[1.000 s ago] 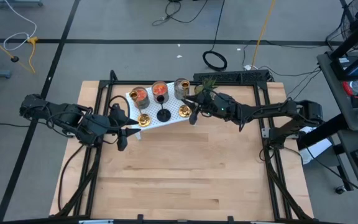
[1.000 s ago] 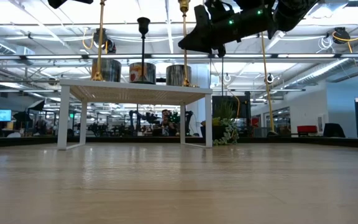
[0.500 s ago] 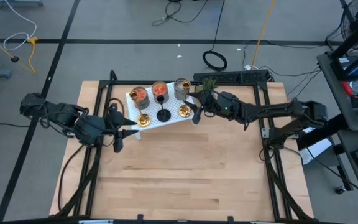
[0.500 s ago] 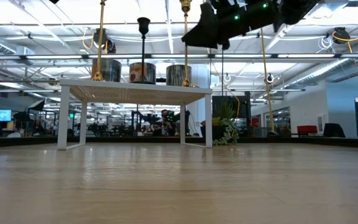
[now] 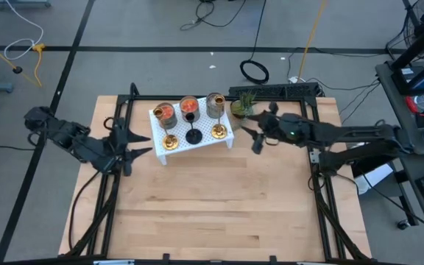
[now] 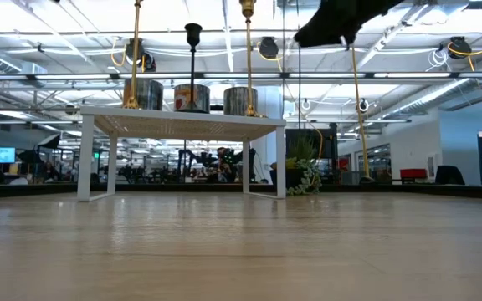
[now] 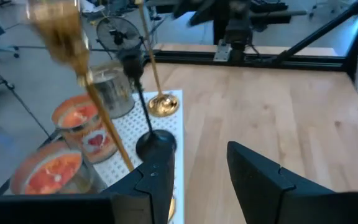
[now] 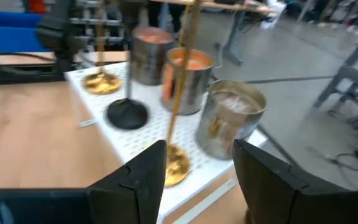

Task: Pick & Place candle stick holders
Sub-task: Adjust the gold candle holder on the shelf

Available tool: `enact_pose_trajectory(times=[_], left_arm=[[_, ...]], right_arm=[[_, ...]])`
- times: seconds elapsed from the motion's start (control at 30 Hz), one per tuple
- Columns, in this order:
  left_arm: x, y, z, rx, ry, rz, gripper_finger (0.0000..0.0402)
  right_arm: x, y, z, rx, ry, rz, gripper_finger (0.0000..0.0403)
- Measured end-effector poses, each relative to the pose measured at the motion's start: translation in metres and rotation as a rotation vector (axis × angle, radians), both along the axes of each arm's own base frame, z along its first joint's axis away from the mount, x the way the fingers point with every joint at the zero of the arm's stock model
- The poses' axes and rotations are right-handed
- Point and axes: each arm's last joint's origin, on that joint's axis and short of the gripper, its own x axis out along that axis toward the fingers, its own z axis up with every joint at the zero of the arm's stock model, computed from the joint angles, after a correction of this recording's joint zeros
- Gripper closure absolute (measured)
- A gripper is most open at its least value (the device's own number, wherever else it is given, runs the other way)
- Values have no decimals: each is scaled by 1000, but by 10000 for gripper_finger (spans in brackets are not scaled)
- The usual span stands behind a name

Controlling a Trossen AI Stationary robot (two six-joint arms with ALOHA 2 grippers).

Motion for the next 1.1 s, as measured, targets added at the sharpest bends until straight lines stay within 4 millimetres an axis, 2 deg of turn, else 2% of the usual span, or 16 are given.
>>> enact_pose_trajectory(times=[0.17,0.33,0.67,0.9,1.1], left_arm=[[-1,0,-43,-15,-25,18,250],[-3,1,-74,-58,-86,4,250],[-11,5,-111,-29,-203,-65,249],[-17,8,-137,-1,-249,-78,249],[-24,12,-148,4,-279,-81,249]], right_arm=[[-24,17,7,27,34,62,222],[-43,26,4,35,44,109,223],[-75,33,-45,155,-138,306,226],[-98,32,-73,150,-206,317,226],[-115,32,-94,146,-250,349,227]])
